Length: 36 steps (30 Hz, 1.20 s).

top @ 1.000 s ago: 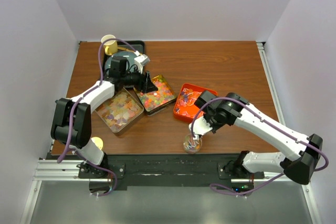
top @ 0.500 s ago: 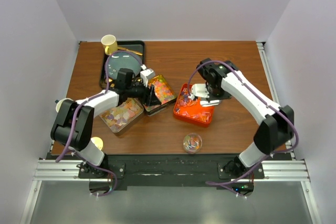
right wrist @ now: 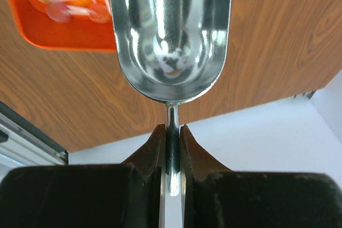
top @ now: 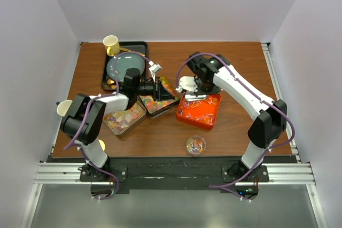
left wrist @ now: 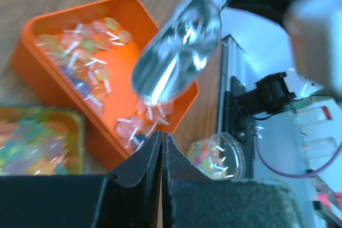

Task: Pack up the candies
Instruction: Place the fake candies in the packing bottle, then scoop the fake candies from the storage box.

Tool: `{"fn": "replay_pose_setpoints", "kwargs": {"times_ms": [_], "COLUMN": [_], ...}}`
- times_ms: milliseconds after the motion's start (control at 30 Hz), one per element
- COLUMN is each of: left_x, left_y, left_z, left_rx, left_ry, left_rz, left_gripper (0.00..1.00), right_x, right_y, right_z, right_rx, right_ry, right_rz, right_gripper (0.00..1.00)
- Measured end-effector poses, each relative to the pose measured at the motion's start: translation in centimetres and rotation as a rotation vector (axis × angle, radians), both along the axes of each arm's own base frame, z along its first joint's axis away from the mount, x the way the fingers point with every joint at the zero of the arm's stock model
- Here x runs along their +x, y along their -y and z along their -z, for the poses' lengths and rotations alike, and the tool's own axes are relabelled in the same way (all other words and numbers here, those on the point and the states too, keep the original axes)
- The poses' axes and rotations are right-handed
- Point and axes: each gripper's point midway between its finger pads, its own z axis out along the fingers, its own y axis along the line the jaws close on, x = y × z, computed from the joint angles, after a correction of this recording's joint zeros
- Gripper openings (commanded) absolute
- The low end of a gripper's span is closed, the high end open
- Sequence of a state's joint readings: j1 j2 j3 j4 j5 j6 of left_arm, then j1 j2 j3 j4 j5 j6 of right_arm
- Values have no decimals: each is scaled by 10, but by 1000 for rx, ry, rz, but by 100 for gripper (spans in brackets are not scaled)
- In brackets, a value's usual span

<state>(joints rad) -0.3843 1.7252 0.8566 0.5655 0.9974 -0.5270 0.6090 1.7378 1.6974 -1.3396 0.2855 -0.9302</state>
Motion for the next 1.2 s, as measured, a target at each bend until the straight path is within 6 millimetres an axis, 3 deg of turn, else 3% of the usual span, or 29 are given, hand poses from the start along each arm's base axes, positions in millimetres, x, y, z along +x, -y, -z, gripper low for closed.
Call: {"fn": "replay_pose_setpoints", "kwargs": {"times_ms": [233,333,467,600,733,967,1033,1200], "left_x": [-13,-15,-14,-13,-12,0,-6,-15], "left_y": [33,37,37,36,31,-3,-12,-23], "left_z": [3,3,1,3,10,29,36,52], "left_rx": [-43,-43,-44,-37,-7,127,173,251], "left_ry": [-83,-81,-75,-70,-60,10,28,54], "left_rz": [101,113,113,113,102,-4,-18,-33], "left_gripper": [7,7,10,23,35,48,49,50], "right_x": [-28,-27,-29,-33,-38,-35,-43,-63], "right_y": [-52,-72,-81,-81,-68,-15,1,18], "right_z": [5,-2,-10,-11,-14,-25,-16,23], "right_rx": [94,175,248,268,287,345,317,210], "right_ry": [-44,-44,-54,-63,-65,-21,-38,-141], "right_rz": [-59,-42,-24,-7,48,227,269,323], "right_gripper": [0,0,0,0,0,0,0,0]}}
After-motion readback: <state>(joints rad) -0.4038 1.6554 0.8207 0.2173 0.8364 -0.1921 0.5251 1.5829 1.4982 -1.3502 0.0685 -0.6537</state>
